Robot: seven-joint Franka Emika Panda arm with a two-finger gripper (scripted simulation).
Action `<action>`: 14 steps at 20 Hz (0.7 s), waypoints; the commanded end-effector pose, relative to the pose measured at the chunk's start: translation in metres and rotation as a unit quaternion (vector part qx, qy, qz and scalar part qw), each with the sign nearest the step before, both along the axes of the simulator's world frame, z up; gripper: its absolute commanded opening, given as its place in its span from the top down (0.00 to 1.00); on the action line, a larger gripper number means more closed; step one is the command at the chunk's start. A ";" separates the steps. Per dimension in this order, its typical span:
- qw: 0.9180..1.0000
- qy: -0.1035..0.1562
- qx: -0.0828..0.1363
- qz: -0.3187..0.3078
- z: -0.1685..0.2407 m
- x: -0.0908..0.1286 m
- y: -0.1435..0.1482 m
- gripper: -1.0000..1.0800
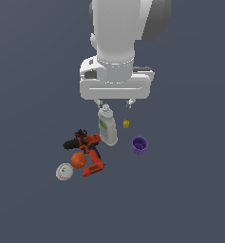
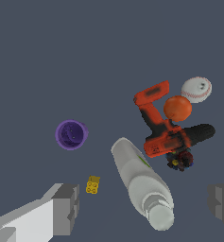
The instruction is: Pick up a designated object from a clutter of objects.
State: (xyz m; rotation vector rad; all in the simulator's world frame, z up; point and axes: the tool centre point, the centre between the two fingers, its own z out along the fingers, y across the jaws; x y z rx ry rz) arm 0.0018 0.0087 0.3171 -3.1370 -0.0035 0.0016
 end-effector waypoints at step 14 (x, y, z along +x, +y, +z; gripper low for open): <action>1.000 -0.014 0.012 -0.015 0.010 0.005 0.004 0.04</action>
